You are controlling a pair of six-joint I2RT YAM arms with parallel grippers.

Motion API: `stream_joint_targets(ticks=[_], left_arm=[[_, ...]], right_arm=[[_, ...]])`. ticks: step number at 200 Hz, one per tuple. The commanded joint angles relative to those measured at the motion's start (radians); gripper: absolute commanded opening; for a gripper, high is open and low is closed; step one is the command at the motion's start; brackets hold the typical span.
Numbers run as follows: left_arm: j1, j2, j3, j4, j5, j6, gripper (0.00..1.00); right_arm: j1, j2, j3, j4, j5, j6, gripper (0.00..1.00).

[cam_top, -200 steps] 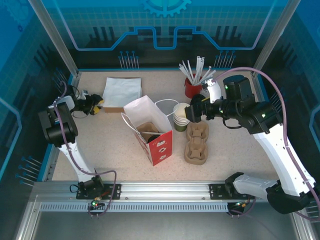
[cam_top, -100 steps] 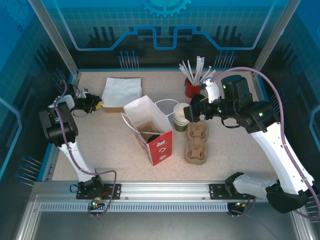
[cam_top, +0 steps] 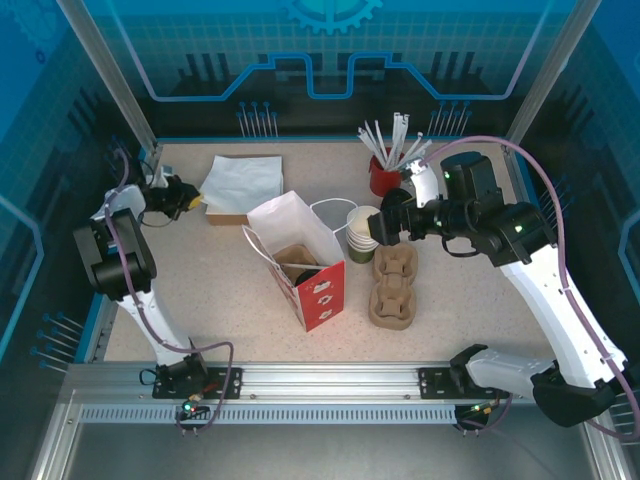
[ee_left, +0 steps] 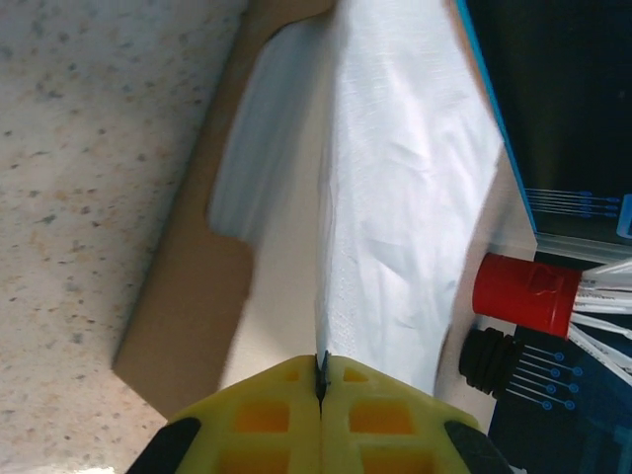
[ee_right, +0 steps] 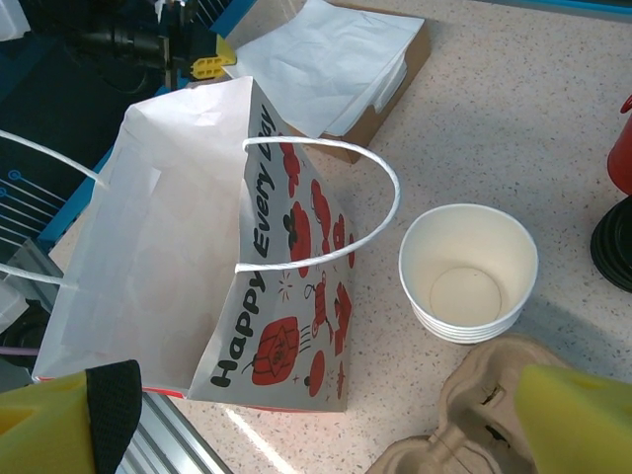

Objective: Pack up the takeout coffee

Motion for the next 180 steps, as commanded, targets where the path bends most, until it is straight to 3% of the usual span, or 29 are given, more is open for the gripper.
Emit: stream_joint_targets(ticks=[1,86,180], left_arm=[[-0.022,-0.106,0.049,-0.016,0.000,0.054,0.00],[-0.107,-0.399,0.148,0.003,0.016,0.076,0.00],[-0.313,-0.641,0.364,0.000,-0.050,0.006,0.00]], right_arm=[[-0.021,-0.030,-0.015,0.034,0.008,0.004,1.00],[-0.037,-0.037,-0.045,0.141,-0.095,-0.023,1.00],[0.004,0.080,0.200,0.140,-0.142,-0.162,1.00]])
